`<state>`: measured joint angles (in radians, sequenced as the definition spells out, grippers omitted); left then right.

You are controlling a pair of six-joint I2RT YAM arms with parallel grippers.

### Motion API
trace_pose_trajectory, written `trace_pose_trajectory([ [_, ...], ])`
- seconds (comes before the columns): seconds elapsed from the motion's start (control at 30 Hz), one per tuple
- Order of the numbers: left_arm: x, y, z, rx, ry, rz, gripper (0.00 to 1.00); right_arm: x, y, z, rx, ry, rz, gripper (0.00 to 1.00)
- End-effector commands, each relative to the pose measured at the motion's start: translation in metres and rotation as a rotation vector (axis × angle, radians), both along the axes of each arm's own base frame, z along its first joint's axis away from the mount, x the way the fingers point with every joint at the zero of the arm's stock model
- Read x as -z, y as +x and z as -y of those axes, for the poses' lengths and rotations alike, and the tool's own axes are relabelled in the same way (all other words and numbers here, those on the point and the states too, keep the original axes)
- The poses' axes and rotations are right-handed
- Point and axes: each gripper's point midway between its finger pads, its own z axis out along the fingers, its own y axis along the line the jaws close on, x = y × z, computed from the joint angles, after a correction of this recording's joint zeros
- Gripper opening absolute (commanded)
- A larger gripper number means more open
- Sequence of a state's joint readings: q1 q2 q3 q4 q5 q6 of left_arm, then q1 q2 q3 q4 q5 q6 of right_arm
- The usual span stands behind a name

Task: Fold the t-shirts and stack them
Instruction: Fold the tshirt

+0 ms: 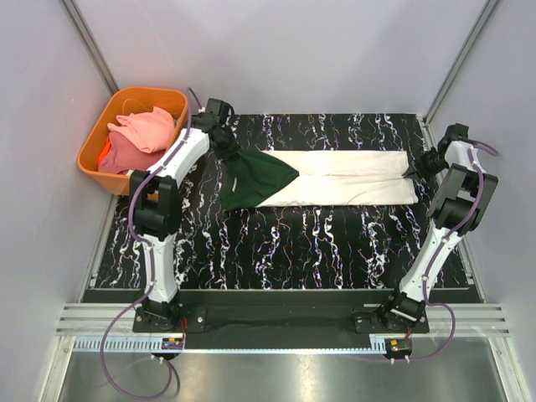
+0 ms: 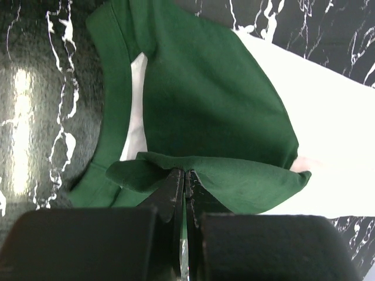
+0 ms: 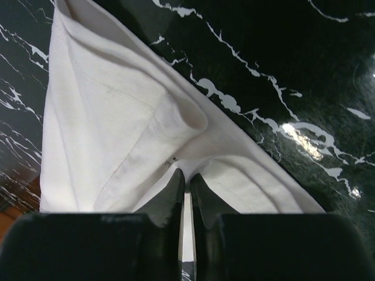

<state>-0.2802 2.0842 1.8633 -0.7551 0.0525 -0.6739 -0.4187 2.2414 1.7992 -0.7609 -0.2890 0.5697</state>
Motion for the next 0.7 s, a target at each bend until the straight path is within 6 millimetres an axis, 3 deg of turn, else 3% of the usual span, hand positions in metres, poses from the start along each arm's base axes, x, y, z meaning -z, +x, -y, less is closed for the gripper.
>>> trace_pose_trajectory([
  [0.0,-0.013,0.022,-0.004,-0.002,-0.012,0.062,0.00,-0.007,0.014,0.007,-0.009,-0.036,0.029,0.11],
  [0.17,-0.008,0.025,-0.008,-0.001,-0.001,0.059,0.00,-0.010,0.020,0.011,-0.016,-0.046,0.037,0.15],
  [0.53,-0.015,0.041,0.008,0.034,-0.055,0.085,0.00,-0.011,0.024,0.015,-0.023,-0.054,0.028,0.23],
  [0.67,-0.005,0.043,0.012,0.039,-0.070,0.063,0.01,-0.021,0.024,0.022,-0.037,-0.100,0.023,0.34],
])
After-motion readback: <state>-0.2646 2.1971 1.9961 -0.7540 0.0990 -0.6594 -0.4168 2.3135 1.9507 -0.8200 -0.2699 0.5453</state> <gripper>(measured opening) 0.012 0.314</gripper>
